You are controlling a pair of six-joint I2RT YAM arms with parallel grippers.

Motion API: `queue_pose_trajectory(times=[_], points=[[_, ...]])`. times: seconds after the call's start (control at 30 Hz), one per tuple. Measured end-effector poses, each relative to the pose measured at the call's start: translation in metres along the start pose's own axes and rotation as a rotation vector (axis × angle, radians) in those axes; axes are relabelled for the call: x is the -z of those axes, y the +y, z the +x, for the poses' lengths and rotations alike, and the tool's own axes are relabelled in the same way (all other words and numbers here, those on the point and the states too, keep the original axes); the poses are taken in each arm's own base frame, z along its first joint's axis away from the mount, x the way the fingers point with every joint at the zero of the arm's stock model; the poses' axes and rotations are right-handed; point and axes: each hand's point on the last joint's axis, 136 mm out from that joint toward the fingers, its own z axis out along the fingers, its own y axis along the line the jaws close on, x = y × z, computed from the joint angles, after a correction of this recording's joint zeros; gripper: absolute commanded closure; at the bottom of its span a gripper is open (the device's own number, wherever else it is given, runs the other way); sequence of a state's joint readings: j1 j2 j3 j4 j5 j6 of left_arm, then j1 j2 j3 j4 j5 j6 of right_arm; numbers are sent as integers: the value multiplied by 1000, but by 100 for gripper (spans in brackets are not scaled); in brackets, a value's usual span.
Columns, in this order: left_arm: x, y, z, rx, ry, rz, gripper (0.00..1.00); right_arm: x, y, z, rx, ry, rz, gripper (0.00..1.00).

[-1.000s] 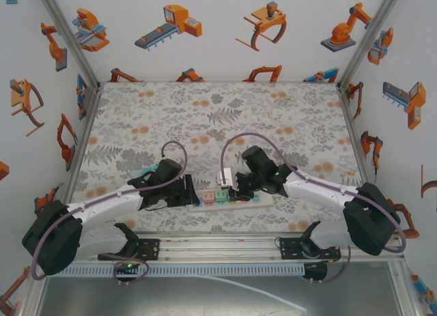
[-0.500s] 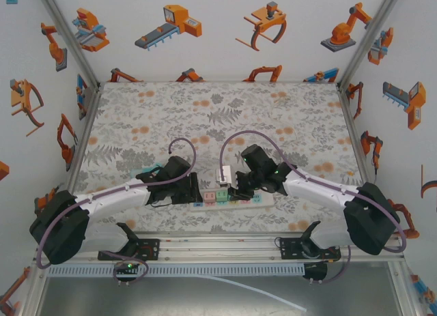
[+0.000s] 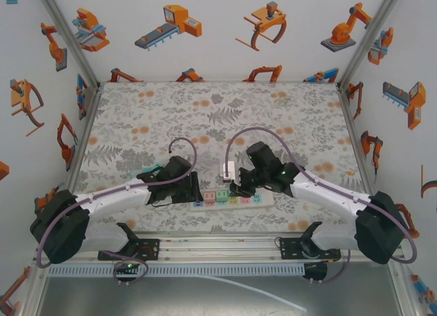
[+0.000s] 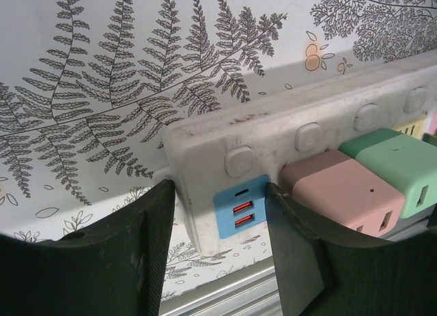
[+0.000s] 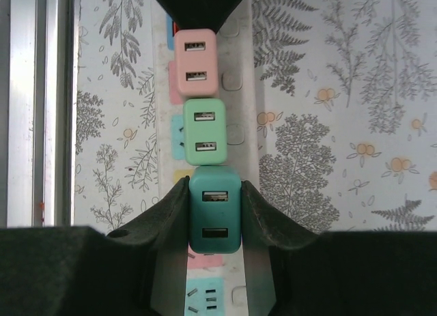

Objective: Pull the plug off the socket

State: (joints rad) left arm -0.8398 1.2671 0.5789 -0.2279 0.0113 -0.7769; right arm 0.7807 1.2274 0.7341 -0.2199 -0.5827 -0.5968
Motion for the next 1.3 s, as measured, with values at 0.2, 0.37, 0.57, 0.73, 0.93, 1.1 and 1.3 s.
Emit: queue_pose_trajectory(times=[0.2,0.37,0.57,0.73,0.93,1.1,1.3], points=[[2,1,-1,-11,-17,1,40,25,-14,-27,-24,-84,111,92],[10,11,-3,-29,-29,-39,36,50,-37,-36,-153,-115,291,94],[39,-3,-21,-66,-99,13,36,74,-77,-22,-493,-137,528,96],[79,-49,-36,-168,-200,243,34,90,-99,-13,-807,-233,680,97],[121,-97,-28,-333,-260,486,30,87,-114,10,-1102,-381,767,97],[140,-109,-24,-404,-302,555,27,58,-120,45,-1278,-342,791,96],[144,-107,-26,-422,-325,549,25,26,-121,70,-1381,-301,784,94]])
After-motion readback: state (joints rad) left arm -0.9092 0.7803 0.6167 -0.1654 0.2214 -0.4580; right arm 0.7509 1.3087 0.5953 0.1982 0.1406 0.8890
